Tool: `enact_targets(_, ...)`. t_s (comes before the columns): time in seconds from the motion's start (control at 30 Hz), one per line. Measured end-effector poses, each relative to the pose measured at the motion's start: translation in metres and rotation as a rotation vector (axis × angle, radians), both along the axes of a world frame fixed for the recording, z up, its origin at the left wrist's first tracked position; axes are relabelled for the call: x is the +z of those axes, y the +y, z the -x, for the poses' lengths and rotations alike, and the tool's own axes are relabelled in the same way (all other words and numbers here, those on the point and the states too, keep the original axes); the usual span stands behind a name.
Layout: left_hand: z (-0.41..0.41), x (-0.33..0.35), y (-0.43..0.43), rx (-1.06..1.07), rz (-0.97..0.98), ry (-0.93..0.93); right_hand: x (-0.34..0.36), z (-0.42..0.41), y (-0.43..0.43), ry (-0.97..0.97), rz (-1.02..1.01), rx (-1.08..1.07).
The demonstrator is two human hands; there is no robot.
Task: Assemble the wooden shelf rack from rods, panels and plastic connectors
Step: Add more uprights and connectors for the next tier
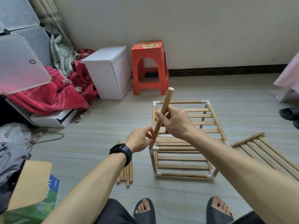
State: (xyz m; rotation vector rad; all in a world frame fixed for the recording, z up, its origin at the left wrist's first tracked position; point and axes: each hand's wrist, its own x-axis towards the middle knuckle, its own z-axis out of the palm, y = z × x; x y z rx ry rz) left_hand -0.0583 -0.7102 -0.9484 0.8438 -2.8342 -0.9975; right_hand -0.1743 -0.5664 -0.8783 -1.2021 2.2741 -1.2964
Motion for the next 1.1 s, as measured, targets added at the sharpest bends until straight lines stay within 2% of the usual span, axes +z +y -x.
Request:
enact_targets(0.17, -0.003, 0.000, -0.008, 0.020, -0.053, 0.008, 0.003, -0.001, -0.012, 0.115, -0.049, 0.060)
enact_targets(0.27, -0.007, 0.010, -0.013, 0.047, -0.214, -0.022, 0.006, -0.003, -0.025, 0.152, -0.065, 0.104)
enact_targets(0.3, -0.008, 0.017, -0.015, 0.091, -0.296, 0.042, 0.006, -0.005, -0.029, 0.164, -0.069, 0.118)
enact_targets(0.37, -0.008, 0.044, -0.018, 0.264, -0.515, 0.322, 0.004, -0.009, -0.038, 0.162, -0.075, 0.153)
enact_targets(0.43, -0.007, 0.082, -0.021, 0.384, -0.731, 0.621, 0.003, -0.011, -0.046, 0.090, -0.070, 0.184)
enact_targets(0.47, -0.006, 0.099, -0.023, 0.385, -0.764, 0.702, 0.004, -0.010, -0.050, 0.042, -0.068, 0.192)
enact_targets(0.57, 0.004, 0.134, -0.015, 0.273, -0.660, 0.700, 0.004, -0.004, -0.053, -0.057, -0.080, 0.218)
enact_targets(0.67, 0.018, 0.135, 0.007, 0.265, -0.616, 0.733, -0.011, 0.002, -0.045, -0.042, -0.187, 0.243)
enact_targets(0.77, 0.026, 0.126, 0.020, 0.361, -0.691, 0.890, -0.050, 0.002, -0.037, 0.025, -0.430, 0.246)
enact_targets(0.87, 0.034, 0.120, 0.026, 0.310, -0.687, 0.921, -0.096, 0.000, -0.030, 0.143, -0.715, 0.316)
enact_targets(0.93, 0.036, 0.122, 0.027, 0.284, -0.683, 0.910, -0.119, -0.002, -0.028, 0.223, -0.832, 0.357)
enact_targets(1.0, 0.038, 0.122, 0.025, 0.278, -0.679, 0.898, -0.135, -0.008, -0.029, 0.268, -0.827, 0.328)
enact_targets(1.1, 0.036, 0.119, 0.023, 0.235, -0.674, 0.900, -0.148, -0.011, -0.031, 0.432, -0.776, 0.264)
